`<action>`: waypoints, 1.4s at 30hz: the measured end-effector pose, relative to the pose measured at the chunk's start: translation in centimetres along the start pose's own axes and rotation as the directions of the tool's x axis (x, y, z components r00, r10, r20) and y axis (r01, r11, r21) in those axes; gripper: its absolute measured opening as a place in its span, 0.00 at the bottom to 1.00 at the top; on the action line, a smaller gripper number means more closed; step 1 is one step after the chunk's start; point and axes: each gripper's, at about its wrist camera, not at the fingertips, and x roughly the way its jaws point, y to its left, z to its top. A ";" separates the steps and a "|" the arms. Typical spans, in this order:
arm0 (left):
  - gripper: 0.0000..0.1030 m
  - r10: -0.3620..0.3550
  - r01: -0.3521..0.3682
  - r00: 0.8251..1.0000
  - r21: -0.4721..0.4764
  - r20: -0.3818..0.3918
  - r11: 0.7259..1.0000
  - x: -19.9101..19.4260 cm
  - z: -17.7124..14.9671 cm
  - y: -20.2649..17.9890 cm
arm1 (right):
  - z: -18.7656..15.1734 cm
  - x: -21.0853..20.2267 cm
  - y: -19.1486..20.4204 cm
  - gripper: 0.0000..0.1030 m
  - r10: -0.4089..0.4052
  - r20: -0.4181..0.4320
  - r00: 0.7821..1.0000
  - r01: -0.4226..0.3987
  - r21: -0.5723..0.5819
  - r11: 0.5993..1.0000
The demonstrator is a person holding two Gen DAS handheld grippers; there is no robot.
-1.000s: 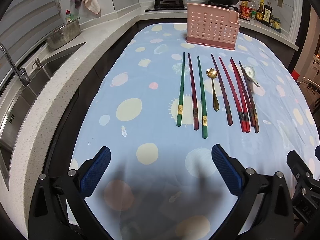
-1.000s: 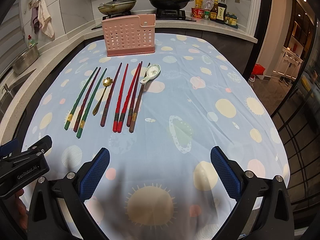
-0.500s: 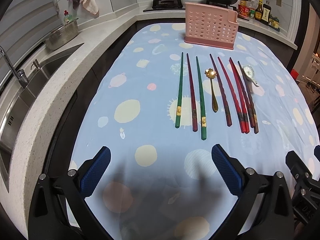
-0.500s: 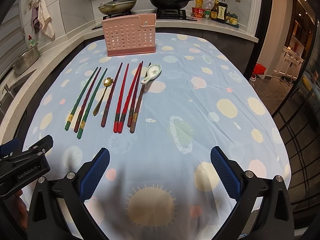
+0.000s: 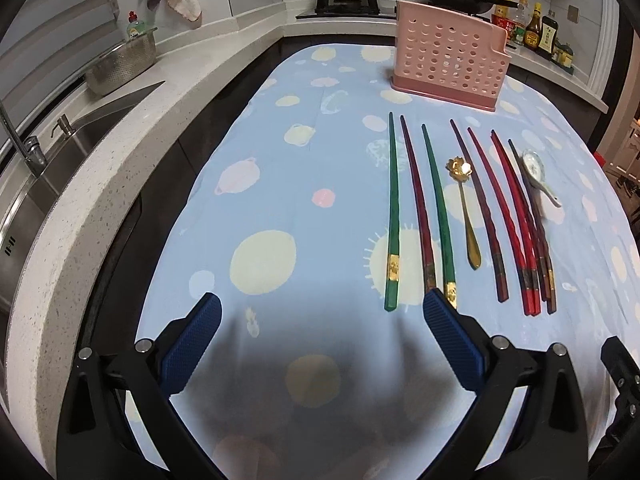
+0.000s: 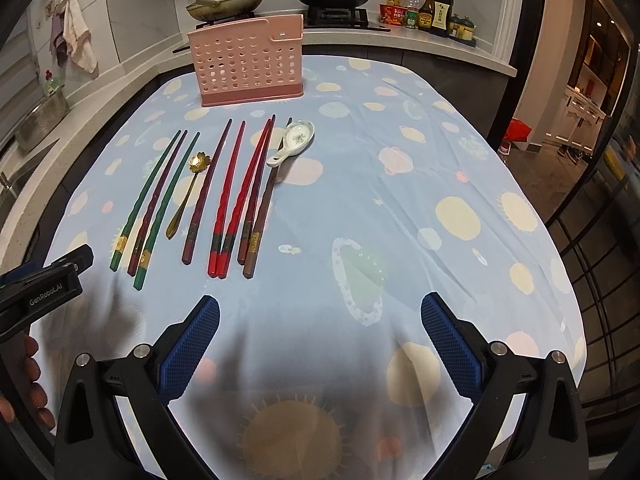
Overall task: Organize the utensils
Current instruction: 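Grasp a green chopstick with the left tool while the right tool grasps the white ceramic spoon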
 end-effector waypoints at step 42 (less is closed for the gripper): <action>0.07 -0.182 0.183 0.983 0.085 -0.025 0.979 4.7 1.8 -2.7 | 5.0 4.9 0.1 0.92 0.047 -0.011 0.999 -0.047 0.017 0.999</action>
